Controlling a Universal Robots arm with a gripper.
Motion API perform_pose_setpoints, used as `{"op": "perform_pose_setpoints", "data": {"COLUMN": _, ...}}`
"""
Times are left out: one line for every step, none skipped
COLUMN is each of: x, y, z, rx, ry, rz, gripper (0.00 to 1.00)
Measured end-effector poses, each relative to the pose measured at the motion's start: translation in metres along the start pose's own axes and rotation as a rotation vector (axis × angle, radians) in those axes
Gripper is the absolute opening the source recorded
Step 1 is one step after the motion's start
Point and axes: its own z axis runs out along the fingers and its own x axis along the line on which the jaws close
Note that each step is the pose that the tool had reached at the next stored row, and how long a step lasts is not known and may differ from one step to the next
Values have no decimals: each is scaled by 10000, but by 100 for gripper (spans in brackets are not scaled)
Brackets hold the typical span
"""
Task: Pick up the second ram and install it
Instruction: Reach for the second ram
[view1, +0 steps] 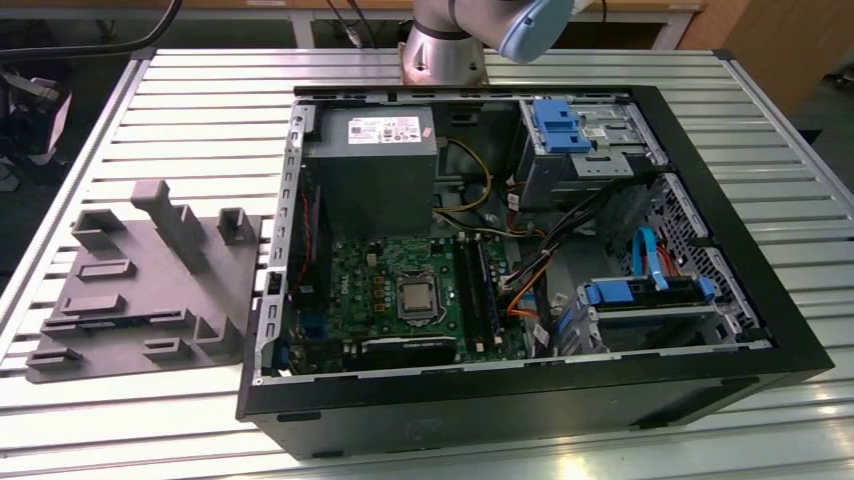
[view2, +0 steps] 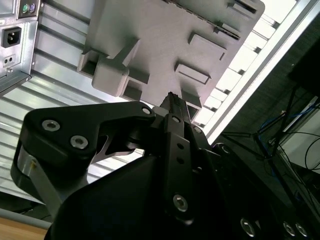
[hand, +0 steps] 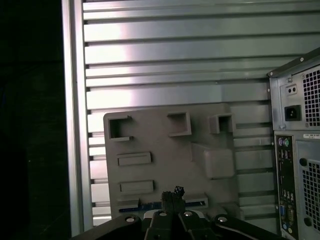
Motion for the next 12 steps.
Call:
{"op": "perform_pose_setpoints", "data": {"x": 1, "y": -1, "z": 3, "rx": 0, "ry": 0, "rz": 1, "gripper": 11}}
{"op": "perform_pose_setpoints", "data": {"x": 2, "y": -3, "z": 5, "rx": 0, "ry": 2, "rz": 0, "gripper": 11}}
{"op": "perform_pose_setpoints", "data": {"x": 3, "y": -4, "z": 8, "rx": 0, "ry": 2, "rz": 0, "gripper": 11}}
{"op": "perform_pose_setpoints", "data": {"x": 4, "y": -5, "z": 10, "rx": 1, "ry": 3, "rz": 0, "gripper": 11}}
{"op": "perform_pose_setpoints", "data": {"x": 5, "y": -6, "z": 12, "rx": 0, "ry": 4, "rz": 0, "gripper": 11}}
{"op": "perform_pose_setpoints", "data": {"x": 6, "y": -7, "z": 15, "rx": 0, "ry": 4, "rz": 0, "gripper": 11}}
{"op": "perform_pose_setpoints", "data": {"x": 7, "y": -9, "z": 18, "rx": 0, "ry": 5, "rz": 0, "gripper": 11}}
{"op": "perform_pose_setpoints", "data": {"x": 8, "y": -10, "z": 20, "rx": 0, "ry": 6, "rz": 1, "gripper": 11}}
{"op": "perform_pose_setpoints", "data": {"x": 9, "y": -11, "z": 22, "rx": 1, "ry": 7, "rz": 0, "gripper": 11}}
{"op": "perform_pose_setpoints", "data": {"x": 10, "y": -12, "z": 25, "rx": 0, "ry": 7, "rz": 1, "gripper": 11}}
{"op": "perform_pose_setpoints", "data": {"x": 11, "y": -13, "z": 27, "rx": 1, "ry": 8, "rz": 1, "gripper": 11}}
{"op": "perform_pose_setpoints", "data": {"x": 12, "y": -14, "z": 29, "rx": 1, "ry": 9, "rz": 1, "gripper": 11}}
